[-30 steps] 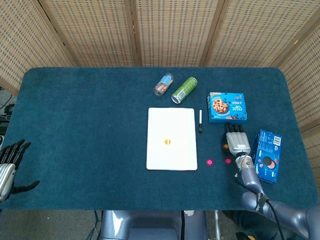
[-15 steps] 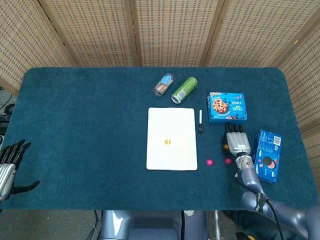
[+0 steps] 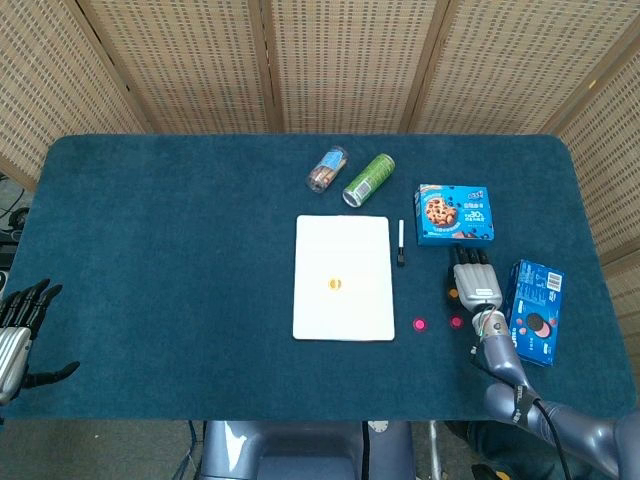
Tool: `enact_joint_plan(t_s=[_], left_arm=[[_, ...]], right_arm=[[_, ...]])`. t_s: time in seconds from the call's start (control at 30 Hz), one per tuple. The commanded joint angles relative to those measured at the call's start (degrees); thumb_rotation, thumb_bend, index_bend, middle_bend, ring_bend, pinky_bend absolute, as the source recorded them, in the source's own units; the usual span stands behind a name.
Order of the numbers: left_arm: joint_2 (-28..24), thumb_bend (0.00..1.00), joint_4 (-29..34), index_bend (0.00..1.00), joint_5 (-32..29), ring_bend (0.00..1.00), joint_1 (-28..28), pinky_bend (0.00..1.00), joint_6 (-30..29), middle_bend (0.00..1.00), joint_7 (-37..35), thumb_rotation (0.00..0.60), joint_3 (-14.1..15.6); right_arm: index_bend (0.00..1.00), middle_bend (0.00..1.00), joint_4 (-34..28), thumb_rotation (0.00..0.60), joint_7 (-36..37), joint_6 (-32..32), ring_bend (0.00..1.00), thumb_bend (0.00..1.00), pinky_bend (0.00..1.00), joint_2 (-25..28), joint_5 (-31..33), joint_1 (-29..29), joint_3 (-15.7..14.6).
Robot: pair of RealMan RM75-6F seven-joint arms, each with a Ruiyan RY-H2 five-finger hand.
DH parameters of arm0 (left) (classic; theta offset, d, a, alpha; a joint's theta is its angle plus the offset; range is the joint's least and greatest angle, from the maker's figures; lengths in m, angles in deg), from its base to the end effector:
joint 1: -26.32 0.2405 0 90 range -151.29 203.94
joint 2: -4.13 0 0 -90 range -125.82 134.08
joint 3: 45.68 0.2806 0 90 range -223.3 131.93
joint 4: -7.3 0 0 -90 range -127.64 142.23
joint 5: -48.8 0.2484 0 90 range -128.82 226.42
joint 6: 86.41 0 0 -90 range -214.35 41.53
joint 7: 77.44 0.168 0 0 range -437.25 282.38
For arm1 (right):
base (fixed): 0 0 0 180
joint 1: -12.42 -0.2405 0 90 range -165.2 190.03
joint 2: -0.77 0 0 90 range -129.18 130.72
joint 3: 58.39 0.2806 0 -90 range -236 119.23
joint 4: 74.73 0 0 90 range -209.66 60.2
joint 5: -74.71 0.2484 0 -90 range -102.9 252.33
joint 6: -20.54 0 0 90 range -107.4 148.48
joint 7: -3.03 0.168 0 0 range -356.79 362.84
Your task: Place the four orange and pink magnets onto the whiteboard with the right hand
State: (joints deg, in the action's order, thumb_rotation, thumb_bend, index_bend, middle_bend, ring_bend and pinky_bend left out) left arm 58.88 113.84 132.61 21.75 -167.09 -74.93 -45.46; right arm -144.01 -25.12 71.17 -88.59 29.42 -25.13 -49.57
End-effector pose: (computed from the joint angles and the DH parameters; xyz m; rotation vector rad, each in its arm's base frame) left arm -0.3207 0.1899 0.1466 -1.4177 -1.0516 -0.8308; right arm -0.3087 -0.4103 -0.0360 1.5996 -1.0387 0.4748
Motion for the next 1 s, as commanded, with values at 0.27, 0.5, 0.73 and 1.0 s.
enact_joint_plan(t_s=[0.27, 0.5, 0.73, 1.0], left_arm=[[-0.04, 0.0, 0.03, 0.0, 0.06, 0.0, -0.1, 0.0, 0.23, 0.0, 0.01, 0.6, 0.09], [-0.2, 0.0, 0.08, 0.0, 0.5, 0.0, 0.06, 0.0, -0.1, 0.0, -0.33, 0.6, 0.22], [-0.58, 0.0, -0.18, 0.0, 0.75, 0.0, -0.02, 0.0, 0.19, 0.0, -1.48, 0.6, 0.34], [-1.41, 0.0, -0.72, 0.0, 0.73, 0.0, -0.14, 0.0, 0.44, 0.0, -3.8, 0.6, 0.24]], right_arm=[[0.53, 0.0, -4.58, 0.6, -1.41, 2.29, 0.0, 0.36, 0.0, 1.39, -1.77, -0.42, 0.21], [0.53, 0.0, -8.96, 0.6, -5.32, 4.0, 0.0, 0.36, 0.0, 1.93, -1.2, -2.69, 1.64], [0.53, 0.0, -12.18, 0.6, -14.36, 5.58, 0.0, 0.36, 0.0, -0.94, 4.61, -8.22, 3.95], [0.53, 0.0, -10.01, 0.6, -23.58, 7.74, 0.0, 0.36, 0.0, -8.02, 12.35, -14.6, 5.23]])
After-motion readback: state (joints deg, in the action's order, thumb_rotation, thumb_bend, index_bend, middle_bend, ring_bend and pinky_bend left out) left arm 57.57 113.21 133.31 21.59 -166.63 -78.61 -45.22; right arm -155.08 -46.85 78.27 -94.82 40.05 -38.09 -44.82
